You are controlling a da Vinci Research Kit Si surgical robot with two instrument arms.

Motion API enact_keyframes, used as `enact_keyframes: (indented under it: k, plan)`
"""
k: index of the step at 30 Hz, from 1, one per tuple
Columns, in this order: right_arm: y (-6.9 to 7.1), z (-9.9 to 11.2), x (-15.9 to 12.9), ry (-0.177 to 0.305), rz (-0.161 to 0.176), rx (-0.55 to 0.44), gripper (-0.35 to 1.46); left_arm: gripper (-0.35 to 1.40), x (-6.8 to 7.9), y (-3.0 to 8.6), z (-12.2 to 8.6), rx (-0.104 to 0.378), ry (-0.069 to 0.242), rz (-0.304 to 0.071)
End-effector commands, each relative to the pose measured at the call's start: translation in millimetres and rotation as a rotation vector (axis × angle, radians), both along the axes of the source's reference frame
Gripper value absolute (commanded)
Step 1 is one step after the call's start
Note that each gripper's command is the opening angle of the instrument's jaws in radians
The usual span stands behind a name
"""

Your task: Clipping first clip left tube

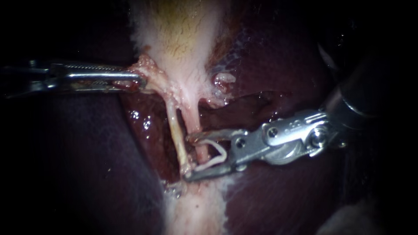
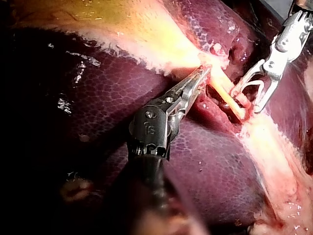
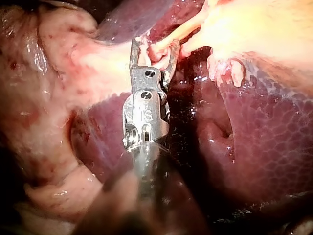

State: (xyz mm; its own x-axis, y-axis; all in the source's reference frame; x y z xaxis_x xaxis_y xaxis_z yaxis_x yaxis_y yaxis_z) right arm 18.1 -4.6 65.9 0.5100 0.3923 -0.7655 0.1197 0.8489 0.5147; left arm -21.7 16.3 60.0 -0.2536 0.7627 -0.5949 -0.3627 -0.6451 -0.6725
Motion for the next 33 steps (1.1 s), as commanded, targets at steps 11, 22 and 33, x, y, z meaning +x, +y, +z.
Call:
enact_keyframes:
  k: [11, 22, 33]
  plan:
    - [0.5, 3.3, 0.2, -0.025, -0.002, -0.004, 0.49, -0.35, 0.0, 0.0, 0.0, -0.005, 0.001, 0.002]
    - [0.1, 4.6, 2.5, 0.056, -0.062, 0.025, 0.49, -0.35, -0.2, 0.0, 0.1, -0.006, 0.001, 0.002]
    - [-1.5, 4.4, 4.2, 0.164, -0.108, 0.064, 0.49, -0.35, -0.2, 0.2, 0.3, -0.006, 0.0, 0.003]
